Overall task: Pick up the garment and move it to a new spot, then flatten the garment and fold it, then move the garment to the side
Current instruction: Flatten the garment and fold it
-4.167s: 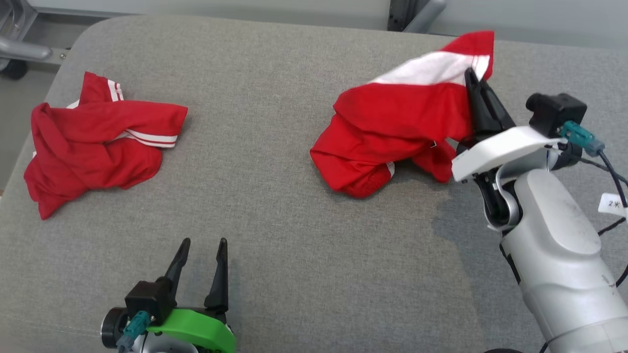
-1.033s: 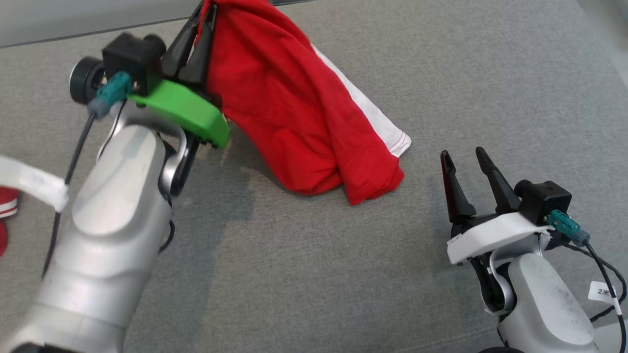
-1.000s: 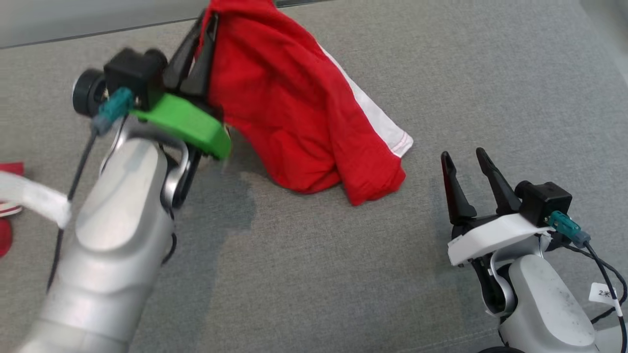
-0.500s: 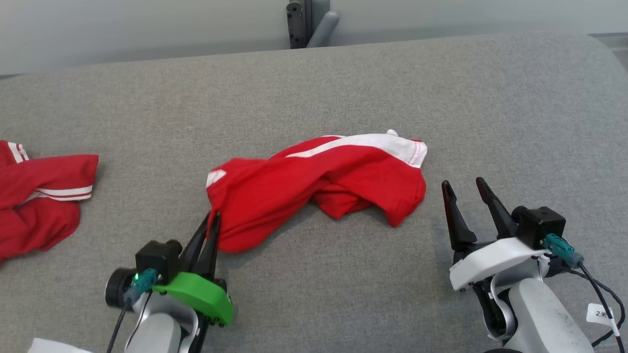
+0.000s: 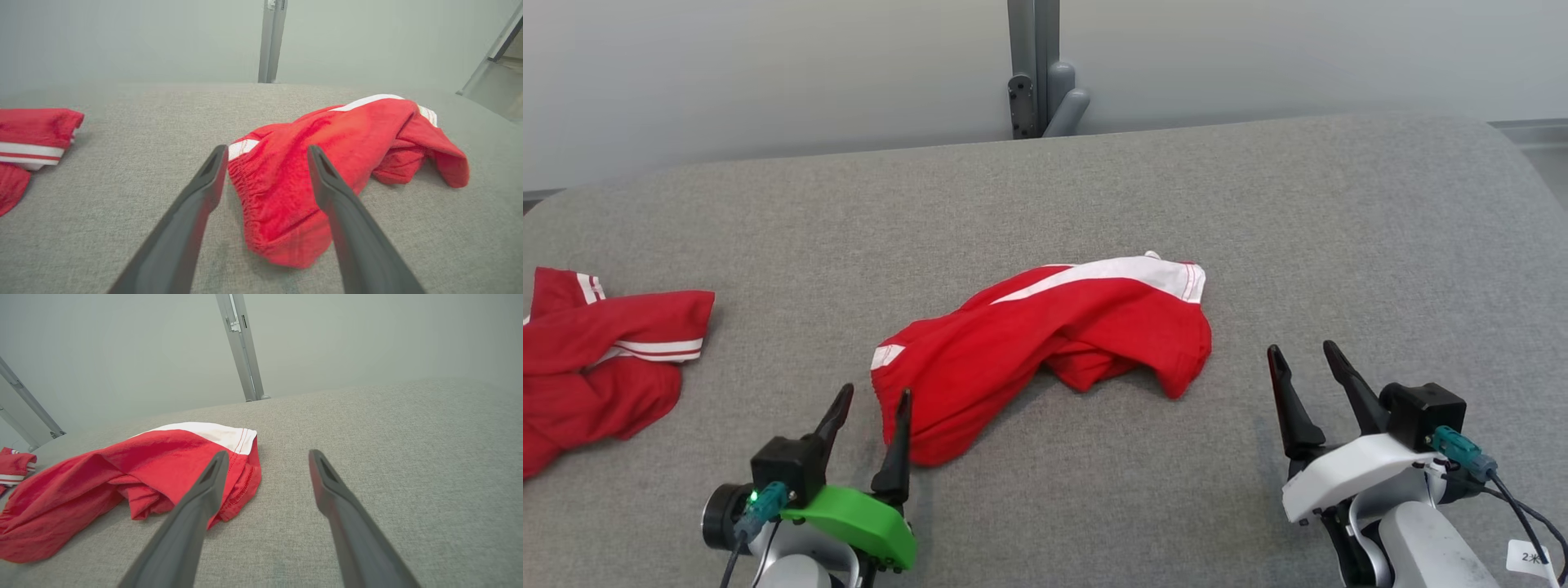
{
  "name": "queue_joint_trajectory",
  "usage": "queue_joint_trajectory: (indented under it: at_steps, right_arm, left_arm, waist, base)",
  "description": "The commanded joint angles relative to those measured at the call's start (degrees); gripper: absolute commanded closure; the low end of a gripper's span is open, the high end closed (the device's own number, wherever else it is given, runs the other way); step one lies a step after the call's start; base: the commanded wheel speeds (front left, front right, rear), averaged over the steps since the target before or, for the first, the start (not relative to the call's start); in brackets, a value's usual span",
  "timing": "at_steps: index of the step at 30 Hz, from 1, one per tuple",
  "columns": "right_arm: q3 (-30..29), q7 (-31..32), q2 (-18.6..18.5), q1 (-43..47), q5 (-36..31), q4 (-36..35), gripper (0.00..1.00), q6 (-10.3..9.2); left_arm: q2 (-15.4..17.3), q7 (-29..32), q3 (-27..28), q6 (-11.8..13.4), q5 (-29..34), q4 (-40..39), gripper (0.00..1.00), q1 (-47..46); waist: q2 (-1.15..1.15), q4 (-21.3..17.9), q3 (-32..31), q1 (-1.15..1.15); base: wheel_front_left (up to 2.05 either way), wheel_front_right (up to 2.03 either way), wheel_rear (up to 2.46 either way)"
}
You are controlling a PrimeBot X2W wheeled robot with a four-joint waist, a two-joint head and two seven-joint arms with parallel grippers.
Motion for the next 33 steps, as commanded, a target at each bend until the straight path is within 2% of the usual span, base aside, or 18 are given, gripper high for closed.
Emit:
queue_joint_trajectory:
  at_steps: [1,10,14,16,17,18,20,29,30,31,32,33]
  right_arm:
    - [0.1,0.0,0.2,0.7,0.3,0.0,0.00,0.00]
    - [1.4,0.0,0.5,-1.0,0.4,-0.6,0.00,0.00]
    - [1.4,0.0,0.4,-1.7,0.4,-0.9,0.00,0.00]
    - [1.3,0.0,0.2,-2.1,0.4,-0.8,0.00,0.00]
    - [1.3,0.0,0.2,-2.3,0.4,-0.9,0.00,0.00]
    - [1.2,0.0,0.1,-2.4,0.3,-1.0,0.00,0.00]
    - [1.0,0.0,0.1,-2.6,0.1,-1.0,0.00,0.00]
    - [0.8,0.0,0.0,-3.1,-0.1,-1.1,0.00,0.00]
    - [0.8,0.0,0.1,-3.2,-0.1,-1.1,0.00,0.00]
    - [0.8,0.0,0.1,-3.4,-0.1,-1.1,0.00,0.00]
    - [0.8,0.0,0.2,-3.5,-0.1,-1.1,0.00,0.00]
    - [0.8,0.0,0.2,-3.6,-0.1,-1.1,0.00,0.00]
  left_arm:
    - [-0.2,0.0,-0.6,-0.2,0.6,-0.7,0.00,-0.4]
    - [-0.4,0.0,-8.7,-0.2,0.4,2.3,0.00,-6.0]
    - [-0.5,0.0,-9.6,-0.2,-0.7,5.3,0.00,-8.7]
    - [-0.5,0.0,-9.1,-0.2,-0.6,7.1,0.22,-10.0]
    - [-0.6,0.0,-8.8,-0.2,-0.6,7.6,0.24,-10.7]
    - [-0.6,0.0,-8.9,-0.2,-0.4,8.2,0.20,-11.3]
    - [-0.7,0.0,-9.3,-0.2,-0.4,9.7,0.03,-12.0]
    - [-0.9,0.0,-9.8,-0.2,0.2,14.7,0.00,-13.2]
    - [-0.9,0.0,-9.8,-0.2,0.3,14.9,0.25,-13.3]
    - [-0.9,0.0,-9.8,-0.2,0.3,15.0,0.65,-13.4]
    - [-1.0,0.0,-9.9,-0.2,0.5,15.0,1.00,-13.5]
    - [-1.0,0.0,-9.9,-0.2,0.6,15.0,1.00,-13.6]
  waist:
    - [0.00,-0.5,-0.7,0.00]
    - [0.00,-3.2,1.2,0.00]
    - [0.00,-4.5,3.0,0.00]
    - [0.00,-5.1,3.7,0.00]
    - [0.00,-5.3,4.1,0.00]
    - [0.00,-5.6,4.3,0.00]
    - [0.00,-5.9,4.8,0.00]
    - [0.00,-6.4,5.8,0.00]
    - [0.00,-6.3,5.9,0.00]
    - [0.00,-6.3,6.0,0.00]
    - [0.00,-6.3,6.1,0.00]
    - [0.00,-6.2,6.3,0.00]
  base:
    - [0.00,0.00,0.00]
    - [0.00,0.00,0.00]
    - [0.00,0.00,0.00]
    - [0.00,0.00,0.00]
    - [0.00,0.00,0.00]
    - [0.00,0.00,0.00]
    - [0.00,0.00,0.00]
    - [0.00,0.00,0.00]
    - [0.00,0.00,0.00]
    - [0.00,0.00,0.00]
    - [0.00,0.00,0.00]
    - [0.00,0.00,0.00]
